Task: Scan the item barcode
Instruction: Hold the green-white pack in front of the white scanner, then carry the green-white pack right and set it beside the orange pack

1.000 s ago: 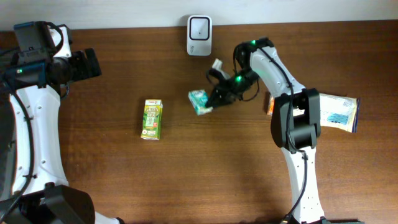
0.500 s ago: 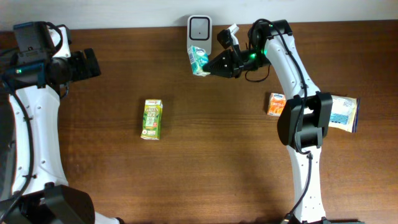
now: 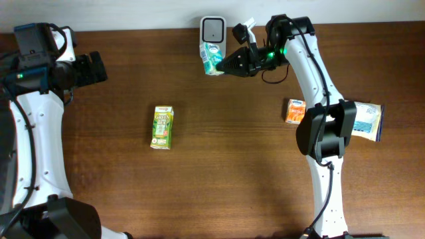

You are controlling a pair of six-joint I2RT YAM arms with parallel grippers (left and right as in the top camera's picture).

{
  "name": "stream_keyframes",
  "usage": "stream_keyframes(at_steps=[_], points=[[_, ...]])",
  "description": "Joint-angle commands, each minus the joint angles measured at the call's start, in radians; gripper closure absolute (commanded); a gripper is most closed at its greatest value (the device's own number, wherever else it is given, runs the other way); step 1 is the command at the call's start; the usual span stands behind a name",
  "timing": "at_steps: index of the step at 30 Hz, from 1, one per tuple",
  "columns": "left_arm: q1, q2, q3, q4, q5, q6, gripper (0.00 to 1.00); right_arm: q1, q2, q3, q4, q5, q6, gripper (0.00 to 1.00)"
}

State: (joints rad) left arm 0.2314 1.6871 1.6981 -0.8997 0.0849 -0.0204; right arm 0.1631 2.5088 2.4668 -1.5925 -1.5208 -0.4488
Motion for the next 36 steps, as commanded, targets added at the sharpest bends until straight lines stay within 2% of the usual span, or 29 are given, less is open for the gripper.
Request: stream_keyframes(at_steps=[1,4,5,11,13,14,15,16,17,22,24,28,30,36], points=[[0.005,-0.001,0.016,0.000,-0.003,-0.006,0.01,-0.025,-0.052,0.023,0.003,-0.032,-0.014,0.96],[0.005,-0.001,0.016,0.000,-0.003,-0.006,0.01,-0.039,-0.053,0.068,0.003,-0.010,0.054,0.96],[0.005,-0.001,0.016,0.000,-0.003,-0.006,0.01,-0.038,-0.053,0.111,0.004,0.082,0.113,0.96],[0.005,-0.001,0.016,0.000,-0.003,-0.006,0.01,0.026,-0.053,0.555,0.027,0.879,0.510,0.96],[0.005,-0.001,0.016,0.000,-0.003,-0.006,0.01,0.083,-0.053,0.625,0.043,1.278,0.517,0.96],[0.005,-0.001,0.016,0.000,-0.003,-0.006,0.01,0.142,-0.050,0.620,0.088,1.559,0.472,0.96],[0.005,-0.001,0.016,0.000,-0.003,-0.006,0.01,0.186,-0.045,0.592,0.142,1.742,0.441,0.96],[0.005,-0.001,0.016,0.000,-0.003,-0.006,0.01,0.226,-0.041,0.542,0.222,1.897,0.420,0.96],[0.005,-0.001,0.016,0.000,-0.003,-0.006,0.01,0.248,-0.039,0.497,0.293,1.965,0.393,0.96],[0.005,-0.001,0.016,0.000,-0.003,-0.006,0.01,0.296,-0.030,0.154,0.787,2.061,0.177,0.96],[0.005,-0.001,0.016,0.000,-0.003,-0.006,0.01,0.296,-0.030,-0.011,1.011,2.060,0.051,0.96],[0.005,-0.001,0.016,0.000,-0.003,-0.006,0.01,0.296,-0.030,-0.274,1.341,2.060,-0.188,0.96],[0.005,-0.001,0.016,0.000,-0.003,-0.006,0.01,0.296,-0.030,-0.338,1.408,2.060,-0.254,0.96],[0.005,-0.001,0.016,0.000,-0.003,-0.006,0.01,0.296,-0.030,-0.352,1.417,2.060,-0.254,0.96]])
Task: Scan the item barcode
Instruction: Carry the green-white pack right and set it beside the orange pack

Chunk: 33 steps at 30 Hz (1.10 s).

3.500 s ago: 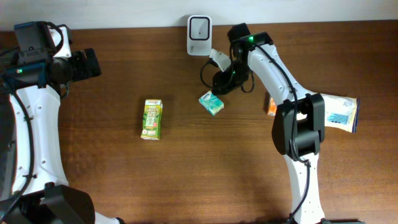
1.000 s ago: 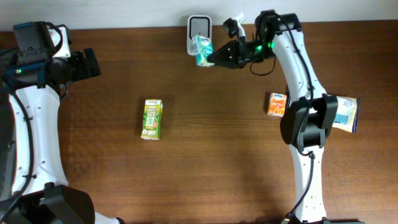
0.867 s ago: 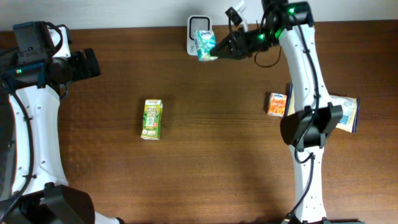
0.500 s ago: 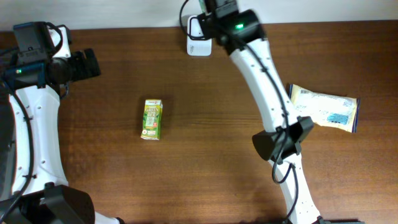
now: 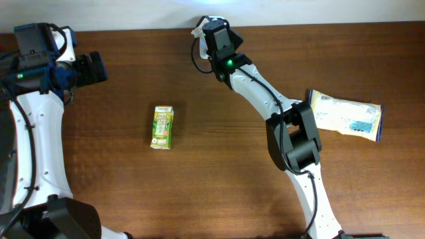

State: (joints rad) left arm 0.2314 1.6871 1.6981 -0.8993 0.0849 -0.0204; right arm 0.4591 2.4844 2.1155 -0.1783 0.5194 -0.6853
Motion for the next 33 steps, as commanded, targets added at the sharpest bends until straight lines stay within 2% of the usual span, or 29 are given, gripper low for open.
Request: stream_keyframes(at_steps=[1,13,15,17,20,21,23,26,30,33], points=[[0.005,-0.001,0.016,0.000,-0.003,-0.006,0.01,0.000,-0.005,-0.001,0.003,0.020,-0.018,0.96],[0.005,-0.001,0.016,0.000,-0.003,-0.006,0.01,0.009,-0.057,0.000,-0.001,0.031,-0.005,0.96],[0.005,-0.001,0.016,0.000,-0.003,-0.006,0.01,0.019,-0.112,0.000,-0.016,0.019,0.098,0.96],[0.005,-0.001,0.016,0.000,-0.003,-0.006,0.01,0.019,-0.182,0.000,-0.105,-0.092,0.196,0.96],[0.005,-0.001,0.016,0.000,-0.003,-0.006,0.01,0.003,-0.321,0.000,-0.329,-0.319,0.415,0.96],[0.005,-0.001,0.016,0.000,-0.003,-0.006,0.01,-0.013,-0.393,0.000,-0.472,-0.391,0.542,0.96],[0.005,-0.001,0.016,0.000,-0.003,-0.006,0.01,-0.039,-0.473,0.000,-0.640,-0.443,0.678,0.96],[0.005,-0.001,0.016,0.000,-0.003,-0.006,0.01,-0.126,-0.607,0.000,-0.934,-0.560,0.703,0.96],[0.005,-0.001,0.016,-0.001,-0.003,-0.006,0.01,-0.311,-0.607,-0.030,-1.179,-0.770,0.721,0.96],[0.005,-0.001,0.016,-0.002,-0.003,-0.006,0.01,-0.466,-0.603,-0.212,-1.197,-0.841,0.728,0.96]])
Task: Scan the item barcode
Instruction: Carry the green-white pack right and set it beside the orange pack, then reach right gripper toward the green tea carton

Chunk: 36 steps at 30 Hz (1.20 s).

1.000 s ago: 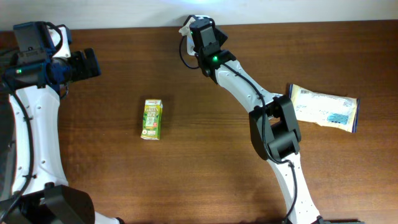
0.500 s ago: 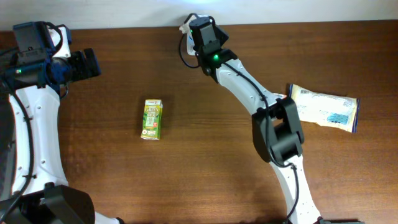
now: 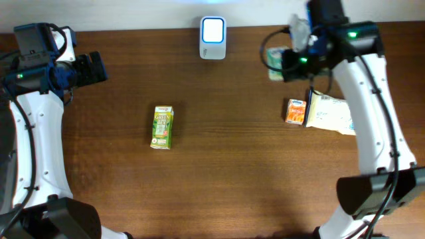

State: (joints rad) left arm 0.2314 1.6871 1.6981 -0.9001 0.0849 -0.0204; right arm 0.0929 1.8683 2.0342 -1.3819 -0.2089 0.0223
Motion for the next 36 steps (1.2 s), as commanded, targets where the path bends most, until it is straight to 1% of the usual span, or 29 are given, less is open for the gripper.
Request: stream_keyframes(at_steps=[1,3,6,7,9,10,11,12,13,15,17,18,19,20,22,25,26,27,28,30,33,35,36], points=[[0.005,-0.001,0.016,-0.001,-0.003,-0.006,0.01,-0.136,0.013,-0.192,0.026,-0.125,0.020,0.96],[0.005,-0.001,0.016,-0.002,-0.003,-0.006,0.01,-0.203,0.014,-0.346,0.121,-0.125,0.020,0.96],[0.005,-0.001,0.016,-0.002,-0.003,-0.006,0.01,-0.247,0.027,-0.517,0.258,-0.125,0.019,0.95],[0.005,-0.001,0.016,-0.002,-0.003,-0.006,0.01,-0.252,0.031,-0.555,0.298,-0.134,0.011,0.91],[0.005,-0.001,0.016,-0.002,-0.003,-0.006,0.01,-0.251,0.043,-0.608,0.370,-0.184,-0.044,0.79],[0.005,-0.001,0.016,-0.002,-0.003,-0.006,0.01,-0.250,0.047,-0.611,0.384,-0.184,-0.043,0.72],[0.005,-0.001,0.016,-0.002,-0.003,-0.006,0.01,-0.252,0.048,-0.611,0.393,-0.180,-0.029,0.61],[0.005,-0.001,0.016,-0.002,-0.003,-0.006,0.01,-0.257,0.048,-0.606,0.395,-0.180,-0.014,0.56],[0.005,-0.001,0.016,-0.002,-0.003,-0.006,0.01,-0.262,0.048,-0.593,0.390,-0.180,-0.002,0.55],[0.005,-0.001,0.016,-0.002,-0.003,-0.006,0.01,-0.270,0.047,-0.496,0.303,-0.189,0.012,0.55],[0.005,-0.001,0.016,-0.002,-0.003,-0.006,0.01,-0.254,0.047,-0.338,0.196,-0.219,0.008,0.55],[0.005,-0.001,0.016,-0.002,-0.003,-0.006,0.01,-0.240,0.047,-0.296,0.180,-0.232,0.009,0.55],[0.005,-0.001,0.016,-0.002,-0.003,-0.006,0.01,-0.209,0.047,-0.235,0.173,-0.262,0.016,0.56],[0.005,-0.001,0.016,-0.002,-0.003,-0.006,0.01,-0.160,0.047,-0.199,0.201,-0.305,0.052,0.56],[0.005,-0.001,0.016,-0.002,-0.003,-0.006,0.01,-0.074,0.053,-0.198,0.301,-0.387,0.106,0.56],[0.005,-0.001,0.016,-0.002,-0.003,-0.006,0.01,0.092,0.090,-0.198,0.446,-0.420,0.180,0.56],[0.005,-0.001,0.016,-0.002,-0.003,-0.006,0.01,0.148,0.107,-0.198,0.481,-0.417,0.195,0.46],[0.005,-0.001,0.016,-0.002,-0.003,-0.006,0.01,0.213,0.134,-0.198,0.517,-0.415,0.208,0.41],[0.005,-0.001,0.016,-0.002,-0.003,-0.006,0.01,0.277,0.166,-0.198,0.541,-0.401,0.252,0.41],[0.005,-0.001,0.016,-0.002,-0.003,-0.006,0.01,0.360,0.222,-0.198,0.570,-0.401,0.307,0.43],[0.005,-0.001,0.016,-0.002,-0.004,-0.006,0.01,0.505,0.311,-0.198,0.689,-0.409,0.315,0.44],[0.005,-0.001,0.016,-0.002,-0.003,-0.006,0.01,0.573,0.346,-0.198,0.772,-0.404,0.315,0.44],[0.005,-0.001,0.016,-0.002,-0.003,-0.006,0.01,0.616,0.367,-0.198,0.805,-0.362,0.316,0.44]])
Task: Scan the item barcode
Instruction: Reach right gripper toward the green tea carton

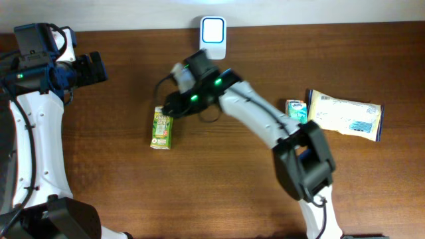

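The white scanner (212,38) stands at the table's far edge, its face lit. A green drink carton (161,127) lies flat left of centre. My right arm reaches across from the right, and its gripper (172,106) sits at the carton's top end; the dark fingers hide whether they are open or gripping. A small teal-and-white carton (296,109) lies at the right beside a white-and-blue packet (345,114). My left gripper (93,69) hangs far left, away from every item, with nothing seen in it.
My right arm's links (265,123) span the middle of the table between the green carton and the right-hand items. My left arm (36,133) runs down the left edge. The orange carton seen earlier does not show.
My right gripper was at the right holding the teal carton up; now that carton lies by the packet and the gripper is at the green carton's top end. The left arm is unchanged.
My right gripper held the teal carton beside the scanner, then was right over the scanner. Later it held the carton near the right-hand items. Now the teal carton lies there and the gripper is at the green carton.
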You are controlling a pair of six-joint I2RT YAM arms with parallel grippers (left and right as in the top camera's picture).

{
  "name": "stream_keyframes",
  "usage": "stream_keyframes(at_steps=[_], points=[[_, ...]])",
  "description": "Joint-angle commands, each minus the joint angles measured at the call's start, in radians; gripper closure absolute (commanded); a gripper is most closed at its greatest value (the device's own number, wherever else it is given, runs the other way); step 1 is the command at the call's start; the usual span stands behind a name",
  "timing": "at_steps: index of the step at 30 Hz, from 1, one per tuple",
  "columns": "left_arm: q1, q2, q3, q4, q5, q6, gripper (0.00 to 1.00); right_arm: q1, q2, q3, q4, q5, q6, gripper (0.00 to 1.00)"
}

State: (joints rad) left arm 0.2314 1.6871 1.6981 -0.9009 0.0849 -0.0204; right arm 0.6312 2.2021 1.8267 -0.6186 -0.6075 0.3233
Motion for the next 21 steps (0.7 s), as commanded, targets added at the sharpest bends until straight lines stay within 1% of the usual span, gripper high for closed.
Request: stream_keyframes(at_steps=[1,4,7,11,13,14,18,19,21], points=[[0.005,-0.001,0.016,-0.001,-0.003,-0.006,0.01,0.106,0.047,0.009,0.044,0.079,0.015,0.45],[0.005,-0.001,0.016,-0.001,-0.003,-0.006,0.01,0.144,0.068,0.009,-0.003,0.153,0.015,0.48],[0.005,-0.001,0.016,-0.001,-0.003,-0.006,0.01,0.122,0.071,0.009,-0.107,0.176,0.015,0.51],[0.005,-0.001,0.016,-0.001,-0.003,-0.006,0.01,0.079,0.076,0.009,-0.228,0.233,0.014,0.51],[0.005,-0.001,0.016,-0.001,-0.003,-0.006,0.01,0.066,0.083,0.005,-0.254,0.270,-0.002,0.51],[0.005,-0.001,0.016,-0.001,-0.003,-0.006,0.01,0.060,0.084,0.001,-0.257,0.289,-0.014,0.51],[0.005,-0.001,0.016,-0.001,-0.003,-0.006,0.01,0.055,0.084,0.021,-0.198,0.267,-0.053,0.50],[0.005,-0.001,0.016,-0.001,-0.003,-0.006,0.01,0.057,0.084,0.021,-0.159,0.262,-0.043,0.50],[0.005,-0.001,0.016,-0.001,-0.003,-0.006,0.01,0.061,0.097,0.018,-0.122,0.259,0.026,0.50]])
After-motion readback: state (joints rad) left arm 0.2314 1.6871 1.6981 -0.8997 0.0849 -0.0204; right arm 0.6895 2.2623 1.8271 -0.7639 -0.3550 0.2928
